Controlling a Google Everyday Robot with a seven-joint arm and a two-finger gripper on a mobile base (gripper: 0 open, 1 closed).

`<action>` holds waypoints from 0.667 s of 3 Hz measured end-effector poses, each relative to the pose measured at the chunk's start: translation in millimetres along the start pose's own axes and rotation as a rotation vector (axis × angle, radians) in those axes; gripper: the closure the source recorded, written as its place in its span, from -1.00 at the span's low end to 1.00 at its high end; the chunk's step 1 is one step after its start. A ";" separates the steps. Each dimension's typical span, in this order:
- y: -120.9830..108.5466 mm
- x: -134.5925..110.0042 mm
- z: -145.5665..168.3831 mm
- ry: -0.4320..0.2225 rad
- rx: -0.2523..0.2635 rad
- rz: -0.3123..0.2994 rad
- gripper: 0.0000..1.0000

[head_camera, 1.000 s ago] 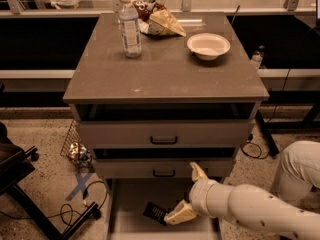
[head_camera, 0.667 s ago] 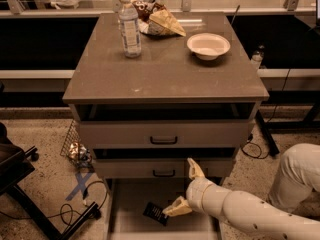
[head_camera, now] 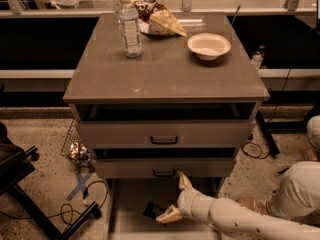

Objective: Pick rxbar chocolate from bottom drawer and place on counter

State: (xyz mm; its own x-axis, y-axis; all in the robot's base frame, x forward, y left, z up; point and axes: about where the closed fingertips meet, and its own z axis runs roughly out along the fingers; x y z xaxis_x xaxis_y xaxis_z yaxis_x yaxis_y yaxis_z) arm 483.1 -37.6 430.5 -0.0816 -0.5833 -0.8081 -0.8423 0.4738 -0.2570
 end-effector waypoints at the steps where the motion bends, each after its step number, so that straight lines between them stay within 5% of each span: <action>1: 13.2 10.3 9.0 -0.005 -0.018 0.035 -1.00; 2: 13.3 10.2 9.0 -0.005 -0.018 0.035 -1.00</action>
Offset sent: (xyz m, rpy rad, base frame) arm -0.0072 0.0062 -0.0164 0.0240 0.0313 -0.0030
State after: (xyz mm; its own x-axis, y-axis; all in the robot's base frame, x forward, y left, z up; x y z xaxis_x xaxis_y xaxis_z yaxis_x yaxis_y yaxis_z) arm 475.9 -31.4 414.0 -0.1087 -0.5634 -0.8190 -0.8484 0.4820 -0.2190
